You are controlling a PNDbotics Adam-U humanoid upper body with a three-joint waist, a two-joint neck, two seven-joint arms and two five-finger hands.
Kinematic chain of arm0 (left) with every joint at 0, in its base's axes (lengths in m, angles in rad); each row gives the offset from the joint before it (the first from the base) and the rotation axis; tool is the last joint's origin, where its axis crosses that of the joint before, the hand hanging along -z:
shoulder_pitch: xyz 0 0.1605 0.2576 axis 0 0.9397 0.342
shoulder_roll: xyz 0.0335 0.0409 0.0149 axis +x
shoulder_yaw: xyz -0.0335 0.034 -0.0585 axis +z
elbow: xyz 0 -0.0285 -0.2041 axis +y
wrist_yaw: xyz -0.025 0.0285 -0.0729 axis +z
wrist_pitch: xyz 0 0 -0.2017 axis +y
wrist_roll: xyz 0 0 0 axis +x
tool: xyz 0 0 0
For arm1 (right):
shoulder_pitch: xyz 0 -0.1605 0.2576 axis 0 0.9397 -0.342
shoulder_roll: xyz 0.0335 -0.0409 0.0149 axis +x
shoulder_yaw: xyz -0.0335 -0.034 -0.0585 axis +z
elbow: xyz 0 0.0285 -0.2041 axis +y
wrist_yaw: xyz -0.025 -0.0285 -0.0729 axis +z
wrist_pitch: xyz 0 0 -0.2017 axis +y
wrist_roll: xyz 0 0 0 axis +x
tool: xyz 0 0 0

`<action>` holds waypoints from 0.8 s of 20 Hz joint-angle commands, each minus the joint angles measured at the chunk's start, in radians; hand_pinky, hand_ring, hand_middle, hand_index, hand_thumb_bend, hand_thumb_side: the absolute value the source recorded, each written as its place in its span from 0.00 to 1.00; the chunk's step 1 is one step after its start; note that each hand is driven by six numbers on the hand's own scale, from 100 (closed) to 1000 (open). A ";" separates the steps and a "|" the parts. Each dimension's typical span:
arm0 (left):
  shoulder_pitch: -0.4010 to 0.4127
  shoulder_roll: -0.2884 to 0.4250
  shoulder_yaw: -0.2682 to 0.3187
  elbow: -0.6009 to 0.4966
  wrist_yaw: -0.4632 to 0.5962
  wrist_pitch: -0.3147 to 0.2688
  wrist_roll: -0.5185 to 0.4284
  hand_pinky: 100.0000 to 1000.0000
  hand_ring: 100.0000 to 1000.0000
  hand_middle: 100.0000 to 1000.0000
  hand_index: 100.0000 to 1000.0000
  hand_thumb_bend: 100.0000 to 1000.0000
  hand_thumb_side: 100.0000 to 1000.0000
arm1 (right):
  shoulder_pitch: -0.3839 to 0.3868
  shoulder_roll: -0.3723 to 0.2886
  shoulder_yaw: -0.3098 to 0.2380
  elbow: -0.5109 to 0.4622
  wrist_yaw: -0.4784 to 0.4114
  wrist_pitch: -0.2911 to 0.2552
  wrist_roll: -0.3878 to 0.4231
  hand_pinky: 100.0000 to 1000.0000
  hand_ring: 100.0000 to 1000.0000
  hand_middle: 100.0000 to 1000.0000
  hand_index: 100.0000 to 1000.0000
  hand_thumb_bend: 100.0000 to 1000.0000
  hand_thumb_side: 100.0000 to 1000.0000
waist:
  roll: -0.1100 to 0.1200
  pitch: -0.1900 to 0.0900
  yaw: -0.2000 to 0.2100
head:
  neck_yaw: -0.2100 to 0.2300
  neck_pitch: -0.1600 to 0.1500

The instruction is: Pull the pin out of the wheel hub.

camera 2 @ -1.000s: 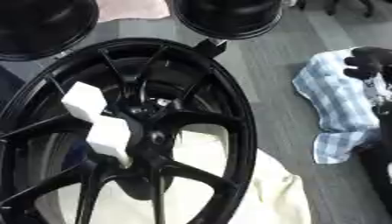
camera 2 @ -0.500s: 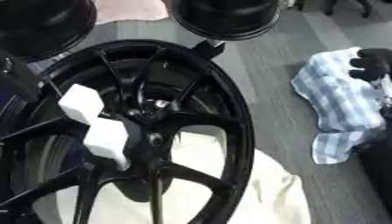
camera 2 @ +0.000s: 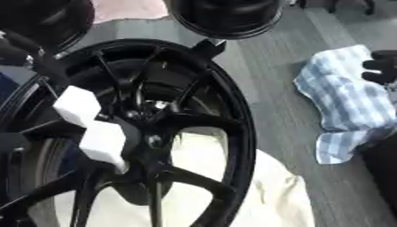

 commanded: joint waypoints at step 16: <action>-0.050 -0.038 -0.018 0.110 -0.018 0.090 -0.121 0.87 0.86 0.74 0.87 0.36 0.41 | -0.035 -0.006 0.001 -0.018 -0.004 0.002 0.010 0.74 0.73 0.67 0.55 0.16 0.40 | 0.004 0.023 -0.041 | 0.058 -0.071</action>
